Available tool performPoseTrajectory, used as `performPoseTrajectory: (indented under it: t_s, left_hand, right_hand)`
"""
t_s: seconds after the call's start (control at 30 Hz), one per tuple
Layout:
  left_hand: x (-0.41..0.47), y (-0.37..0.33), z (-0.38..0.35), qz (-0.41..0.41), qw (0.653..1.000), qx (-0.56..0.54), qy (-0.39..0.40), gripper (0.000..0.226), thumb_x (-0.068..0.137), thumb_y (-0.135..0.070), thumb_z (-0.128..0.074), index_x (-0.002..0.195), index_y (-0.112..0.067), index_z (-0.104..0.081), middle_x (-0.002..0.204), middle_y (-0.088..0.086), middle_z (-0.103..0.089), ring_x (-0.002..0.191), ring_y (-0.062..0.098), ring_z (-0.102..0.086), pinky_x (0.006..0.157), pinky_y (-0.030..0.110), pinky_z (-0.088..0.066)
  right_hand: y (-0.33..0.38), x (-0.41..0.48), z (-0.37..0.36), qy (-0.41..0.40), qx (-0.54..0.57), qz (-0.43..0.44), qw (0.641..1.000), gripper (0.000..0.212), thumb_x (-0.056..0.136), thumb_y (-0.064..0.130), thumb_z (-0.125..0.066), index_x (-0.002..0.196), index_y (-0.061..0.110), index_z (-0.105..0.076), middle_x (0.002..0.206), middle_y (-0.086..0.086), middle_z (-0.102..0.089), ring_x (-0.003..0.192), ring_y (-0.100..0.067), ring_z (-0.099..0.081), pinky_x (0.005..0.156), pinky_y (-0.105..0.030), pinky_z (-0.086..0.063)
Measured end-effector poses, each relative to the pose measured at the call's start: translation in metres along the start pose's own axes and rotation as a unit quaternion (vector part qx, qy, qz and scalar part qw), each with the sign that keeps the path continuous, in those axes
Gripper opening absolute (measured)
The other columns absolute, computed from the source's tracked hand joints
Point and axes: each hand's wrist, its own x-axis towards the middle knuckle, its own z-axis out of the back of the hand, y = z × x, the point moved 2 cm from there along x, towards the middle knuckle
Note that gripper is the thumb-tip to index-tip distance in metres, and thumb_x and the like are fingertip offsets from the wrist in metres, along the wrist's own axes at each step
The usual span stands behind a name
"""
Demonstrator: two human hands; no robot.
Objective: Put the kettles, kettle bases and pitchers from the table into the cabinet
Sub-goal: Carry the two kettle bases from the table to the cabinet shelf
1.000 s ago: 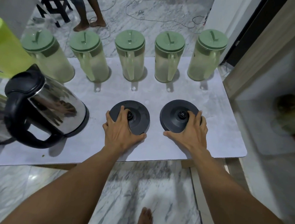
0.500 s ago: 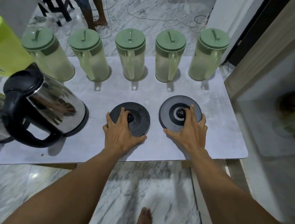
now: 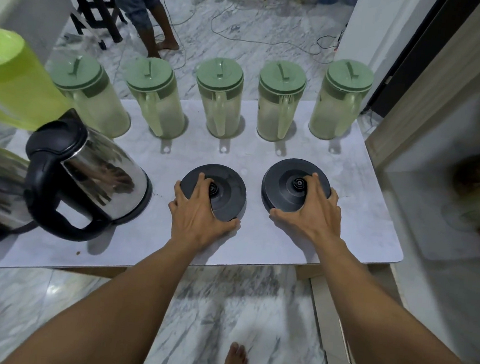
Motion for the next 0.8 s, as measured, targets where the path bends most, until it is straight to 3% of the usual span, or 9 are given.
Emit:
performPoseTrajectory:
  t_s: [0.4,0.6,0.7,0.8]
  left_hand:
    - [0.001,-0.015,0.054,-0.051,0.998,-0.012,-0.019,0.1,0.052,-0.08,-0.064,0.131,-0.032,-0.028,0.146,-0.001,-0.041,0.136,0.042,-0.022,0.099,0.058,-0.037]
    - [-0.009,-0.03,0.091,-0.083,0.996,-0.005,-0.022,0.105,0.05,-0.08,-0.065,0.134,-0.031,-0.026,0.148,0.001,-0.041,0.139,0.041,-0.02,0.101,0.057,-0.036]
    - [-0.016,-0.038,0.11,-0.114,0.993,0.0,-0.027,0.106,0.049,-0.081,-0.064,0.135,-0.031,-0.027,0.148,-0.001,-0.042,0.138,0.041,-0.021,0.101,0.057,-0.036]
    - [-0.023,-0.046,0.131,-0.15,0.989,-0.004,-0.019,0.106,0.05,-0.079,-0.067,0.136,-0.03,-0.027,0.149,-0.003,-0.042,0.14,0.042,-0.02,0.102,0.056,-0.034]
  right_hand:
    - [0.014,-0.014,0.056,-0.012,-0.019,0.017,1.0,0.105,0.06,0.073,-0.078,0.144,0.029,-0.032,0.161,0.009,-0.03,0.142,-0.039,-0.028,0.1,-0.051,-0.044]
    - [0.023,-0.04,0.096,-0.03,-0.011,0.005,0.999,0.104,0.052,0.08,-0.073,0.136,0.032,-0.033,0.15,0.009,-0.042,0.136,-0.037,-0.034,0.095,-0.051,-0.048]
    - [0.032,-0.063,0.12,-0.055,-0.019,0.0,0.998,0.093,0.056,0.075,-0.073,0.129,0.032,-0.034,0.139,0.009,-0.048,0.133,-0.039,-0.037,0.085,-0.043,-0.044]
    - [0.044,-0.087,0.145,-0.081,-0.038,-0.019,0.996,0.094,0.058,0.075,-0.074,0.129,0.03,-0.035,0.138,0.006,-0.052,0.131,-0.04,-0.041,0.084,-0.043,-0.042]
